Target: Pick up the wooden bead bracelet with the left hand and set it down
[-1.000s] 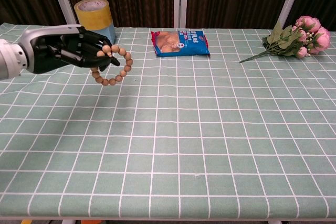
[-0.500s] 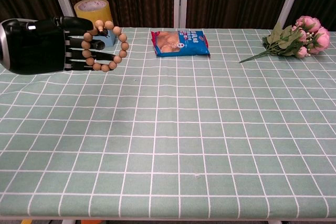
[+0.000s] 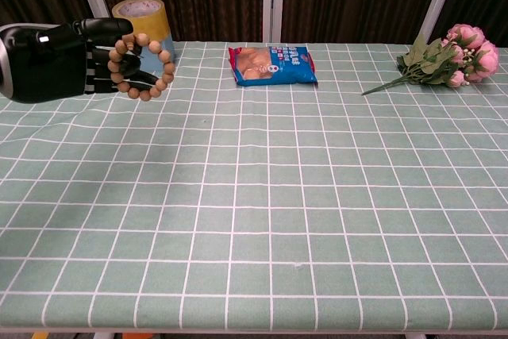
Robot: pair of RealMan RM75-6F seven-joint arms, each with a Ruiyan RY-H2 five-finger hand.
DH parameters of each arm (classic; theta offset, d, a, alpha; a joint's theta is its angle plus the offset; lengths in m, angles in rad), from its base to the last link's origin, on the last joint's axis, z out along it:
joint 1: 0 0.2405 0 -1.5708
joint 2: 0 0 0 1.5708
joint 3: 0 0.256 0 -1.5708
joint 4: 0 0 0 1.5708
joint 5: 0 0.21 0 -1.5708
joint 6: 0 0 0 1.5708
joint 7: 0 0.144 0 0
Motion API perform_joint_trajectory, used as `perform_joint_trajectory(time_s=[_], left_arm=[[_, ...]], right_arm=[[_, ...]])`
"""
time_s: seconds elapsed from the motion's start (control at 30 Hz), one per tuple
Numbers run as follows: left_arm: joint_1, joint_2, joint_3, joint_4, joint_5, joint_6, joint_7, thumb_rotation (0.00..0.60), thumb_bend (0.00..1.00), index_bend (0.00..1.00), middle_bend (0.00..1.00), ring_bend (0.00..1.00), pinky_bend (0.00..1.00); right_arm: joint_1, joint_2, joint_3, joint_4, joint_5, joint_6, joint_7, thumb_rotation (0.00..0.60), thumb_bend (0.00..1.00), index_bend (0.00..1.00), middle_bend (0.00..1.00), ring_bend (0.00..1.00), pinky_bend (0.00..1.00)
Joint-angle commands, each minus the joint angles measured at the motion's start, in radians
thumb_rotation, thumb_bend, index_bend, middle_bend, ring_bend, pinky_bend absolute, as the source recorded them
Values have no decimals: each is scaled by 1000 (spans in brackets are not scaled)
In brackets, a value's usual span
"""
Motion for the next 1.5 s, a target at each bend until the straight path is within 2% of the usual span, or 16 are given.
perform_joint_trajectory(time_s=[0.03,0.27,0.43,0.57,0.73,0.8,0.9,1.0,1.03,1.1,1.2,1.23,1.27,1.3,1.33,1.5], left_arm=[[23,-11,-43,-42,-148,-24,98,359,302,624,713,356,105],[27,7,-79,-62,-224,-94,154,205,275,720,693,354,89],[34,4,-97,-61,-254,-120,206,198,280,774,689,355,88],[40,2,-110,-59,-268,-142,236,184,293,777,675,354,88],[52,-3,-129,-52,-247,-168,246,59,315,646,620,316,85],[56,-2,-136,-49,-220,-186,234,16,330,565,593,293,82],[60,-1,-143,-39,-171,-207,215,0,336,443,549,253,77],[64,-5,-152,-25,-129,-218,192,0,353,403,530,238,73],[65,-8,-155,-18,-117,-221,183,12,367,400,528,236,73],[65,-11,-157,-9,-100,-225,174,113,398,400,527,236,72],[64,-16,-158,5,-82,-233,166,336,430,400,527,236,71],[62,-17,-157,10,-76,-237,164,447,442,400,527,236,70],[61,-19,-158,14,-73,-239,163,534,452,400,528,236,68],[61,-20,-158,17,-71,-241,160,577,456,401,528,236,67],[61,-22,-160,21,-70,-243,156,599,456,402,528,236,65],[61,-29,-164,33,-65,-249,141,600,456,407,529,236,62]], right_arm=[[1,2,1,-2,-1,2,-1,600,101,0,103,0,0],[3,1,1,-2,0,-3,3,600,101,0,103,0,0],[2,3,2,-4,0,0,4,600,101,0,103,0,0],[1,3,1,-5,-1,2,4,600,101,0,103,0,0],[1,2,0,-6,1,-1,3,600,101,0,103,0,0],[3,2,0,-6,2,-4,2,600,101,0,103,0,0],[5,2,1,-7,3,-8,-1,600,101,0,103,0,0],[8,2,2,-10,4,-12,-4,600,101,0,103,0,0],[9,2,2,-10,5,-13,-5,600,101,0,103,0,0],[10,2,3,-11,6,-15,-6,600,101,0,103,0,0],[10,1,2,-12,8,-17,-8,600,101,0,103,0,0],[11,1,2,-12,9,-18,-8,600,101,0,103,0,0],[11,1,3,-12,10,-19,-9,600,101,0,103,0,0],[11,1,3,-13,10,-20,-10,600,101,0,103,0,0],[12,1,3,-14,11,-20,-11,600,101,0,103,0,0],[13,2,4,-18,14,-23,-17,600,101,0,103,0,0]])
